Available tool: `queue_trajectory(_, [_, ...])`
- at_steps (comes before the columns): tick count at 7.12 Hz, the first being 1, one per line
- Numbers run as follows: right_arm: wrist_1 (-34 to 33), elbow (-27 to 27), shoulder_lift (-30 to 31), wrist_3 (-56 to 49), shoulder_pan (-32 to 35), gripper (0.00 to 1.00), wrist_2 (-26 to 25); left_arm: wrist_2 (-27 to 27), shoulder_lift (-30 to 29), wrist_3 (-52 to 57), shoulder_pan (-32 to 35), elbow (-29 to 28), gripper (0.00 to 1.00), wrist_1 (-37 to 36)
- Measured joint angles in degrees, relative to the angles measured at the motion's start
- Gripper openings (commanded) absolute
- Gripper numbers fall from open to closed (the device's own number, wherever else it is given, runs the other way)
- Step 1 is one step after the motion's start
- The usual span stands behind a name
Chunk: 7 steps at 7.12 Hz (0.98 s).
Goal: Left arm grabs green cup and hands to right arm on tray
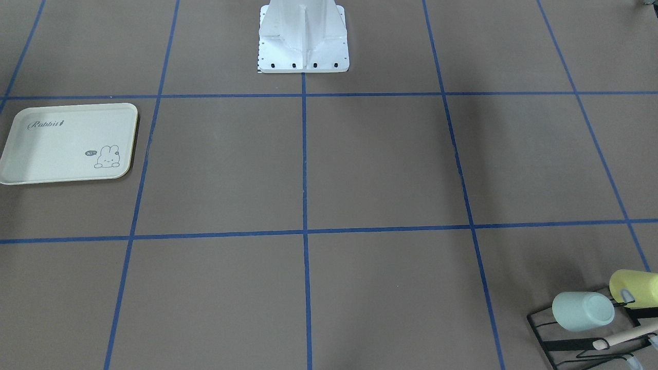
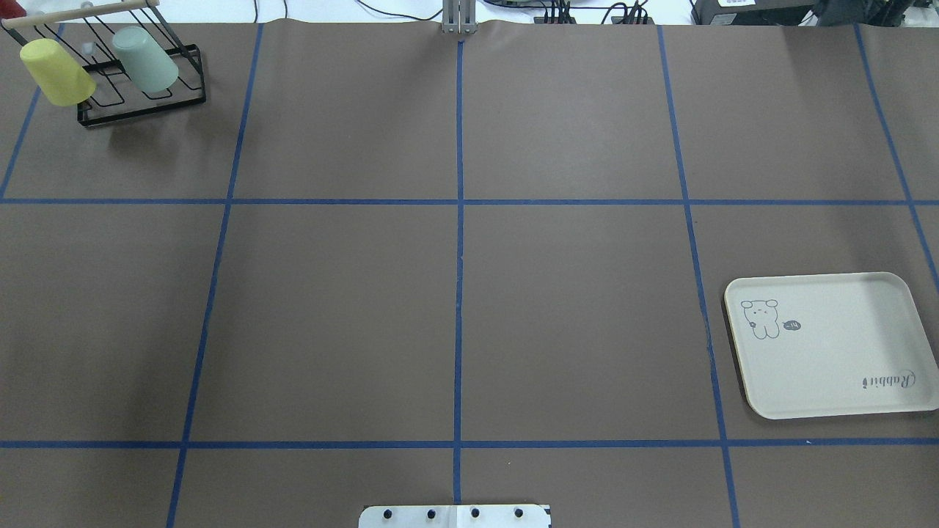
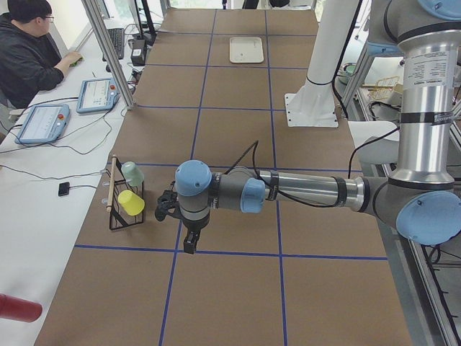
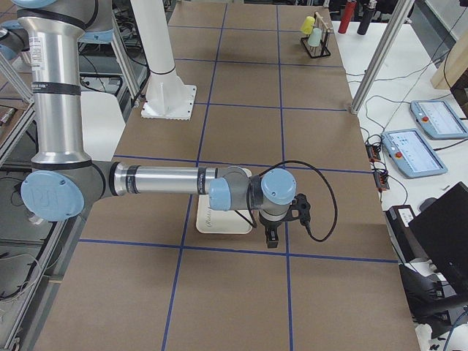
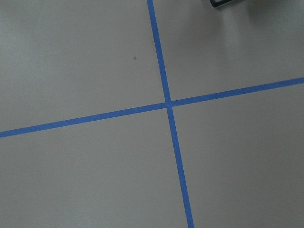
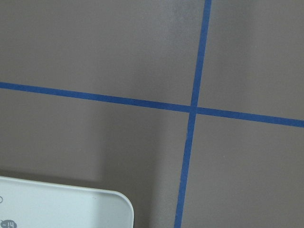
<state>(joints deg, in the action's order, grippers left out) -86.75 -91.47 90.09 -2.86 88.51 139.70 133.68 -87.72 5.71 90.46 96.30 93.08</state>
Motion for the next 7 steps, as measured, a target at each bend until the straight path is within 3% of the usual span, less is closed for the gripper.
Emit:
queue_trajectory(5, [0.0, 0.15, 0.0, 0.05, -0.01, 0.99, -0.05, -0.04, -0.43, 0.02, 0.05, 0.46, 1.0, -0.26])
queue_trajectory(7, [0.02, -0.01, -0.06, 0.05, -0.01, 0.99, -0.04, -0.28, -2.88, -0.07, -0.06, 1.65, 1.0, -3.49])
